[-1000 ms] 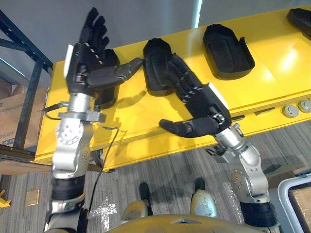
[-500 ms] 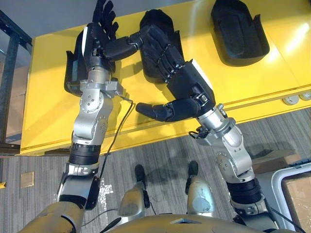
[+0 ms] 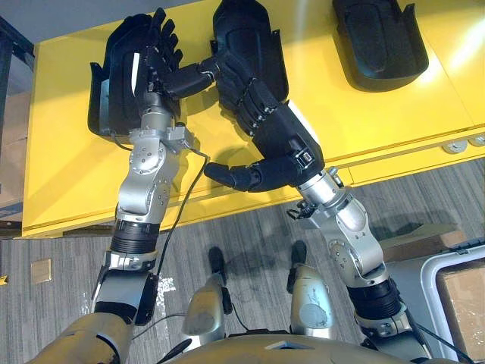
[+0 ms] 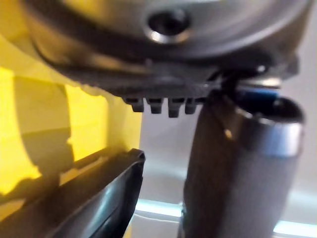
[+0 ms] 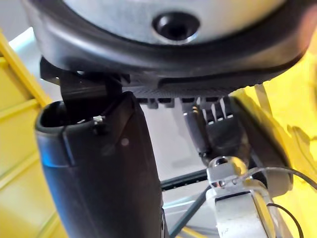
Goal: Walk over and take three plastic housings, then place them on the shelf
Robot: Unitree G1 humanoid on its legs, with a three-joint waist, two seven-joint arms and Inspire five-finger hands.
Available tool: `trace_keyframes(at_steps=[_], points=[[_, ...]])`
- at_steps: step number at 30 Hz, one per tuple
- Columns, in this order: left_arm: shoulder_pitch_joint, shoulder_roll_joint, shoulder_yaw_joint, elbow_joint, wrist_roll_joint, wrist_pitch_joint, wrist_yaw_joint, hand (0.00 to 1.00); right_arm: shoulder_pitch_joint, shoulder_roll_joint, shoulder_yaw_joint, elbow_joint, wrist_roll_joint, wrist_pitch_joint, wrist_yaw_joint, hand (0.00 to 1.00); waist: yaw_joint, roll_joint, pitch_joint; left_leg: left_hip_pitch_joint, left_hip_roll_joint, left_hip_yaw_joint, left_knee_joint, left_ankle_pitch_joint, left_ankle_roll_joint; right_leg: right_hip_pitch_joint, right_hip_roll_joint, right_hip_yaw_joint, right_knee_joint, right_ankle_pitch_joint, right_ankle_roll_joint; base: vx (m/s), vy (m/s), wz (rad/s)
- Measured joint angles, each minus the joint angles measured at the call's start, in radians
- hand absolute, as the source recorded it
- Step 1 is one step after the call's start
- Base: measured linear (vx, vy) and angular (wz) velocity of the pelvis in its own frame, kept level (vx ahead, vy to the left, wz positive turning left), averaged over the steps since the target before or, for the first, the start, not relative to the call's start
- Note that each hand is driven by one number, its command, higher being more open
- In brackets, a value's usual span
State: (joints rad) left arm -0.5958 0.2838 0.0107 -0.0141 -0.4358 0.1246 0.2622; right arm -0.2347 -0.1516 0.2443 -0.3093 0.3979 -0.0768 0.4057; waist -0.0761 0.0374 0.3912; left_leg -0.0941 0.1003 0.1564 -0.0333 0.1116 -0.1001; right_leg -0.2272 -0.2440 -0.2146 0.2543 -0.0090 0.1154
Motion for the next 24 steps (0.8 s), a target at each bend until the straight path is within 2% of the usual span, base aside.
trace_keyframes(at_steps=[6,12,16,18,21,24], points=[[0.000,-0.003,0.000,0.055,0.000,0.007,0.023,1.00,0.006,0.000,0.001,0.001,0.000,0.000,-0.017,1.00,-0.001,-0.006,0.023,-0.001,0.002,0.000,0.010,-0.001,0.000,0.000,0.000,0.001,0.007,-0.002,-0.003,0.00,0.000,0.00],[-0.006,-0.002,0.006,0.067,0.000,-0.012,0.095,1.00,0.006,0.000,0.004,0.001,0.000,0.000,-0.024,1.00,-0.002,-0.005,0.036,-0.003,0.002,0.005,0.012,-0.001,0.000,-0.008,0.000,0.006,0.012,-0.002,-0.003,0.00,-0.005,-0.01],[-0.048,-0.002,0.017,0.117,-0.008,-0.020,0.137,1.00,0.004,0.000,0.009,0.001,0.000,0.003,-0.025,1.00,-0.001,-0.005,0.036,-0.002,0.002,0.013,0.012,-0.001,0.000,-0.016,0.000,0.014,0.020,-0.002,-0.003,0.00,-0.015,-0.05],[-0.058,-0.002,0.017,0.130,-0.029,-0.032,0.135,1.00,0.004,0.000,0.012,0.001,0.000,0.004,-0.025,1.00,-0.003,-0.005,0.036,-0.002,0.002,0.013,0.013,-0.001,0.000,-0.016,0.000,0.015,0.021,-0.002,-0.003,0.00,0.000,0.00],[-0.075,-0.002,0.015,0.126,-0.037,-0.081,0.094,1.00,0.004,0.000,0.014,0.001,0.000,0.005,-0.025,1.00,-0.007,-0.005,0.036,0.000,0.002,0.015,0.014,-0.001,0.000,-0.017,0.000,0.017,0.024,-0.002,-0.003,0.00,0.000,0.00],[-0.105,0.002,0.004,0.032,-0.043,-0.110,0.038,1.00,0.005,0.000,0.012,0.001,-0.005,0.004,-0.025,1.00,-0.007,-0.005,0.036,0.003,0.002,0.017,0.014,-0.001,0.000,-0.016,0.000,0.020,0.027,-0.002,-0.004,0.00,0.000,0.00]])
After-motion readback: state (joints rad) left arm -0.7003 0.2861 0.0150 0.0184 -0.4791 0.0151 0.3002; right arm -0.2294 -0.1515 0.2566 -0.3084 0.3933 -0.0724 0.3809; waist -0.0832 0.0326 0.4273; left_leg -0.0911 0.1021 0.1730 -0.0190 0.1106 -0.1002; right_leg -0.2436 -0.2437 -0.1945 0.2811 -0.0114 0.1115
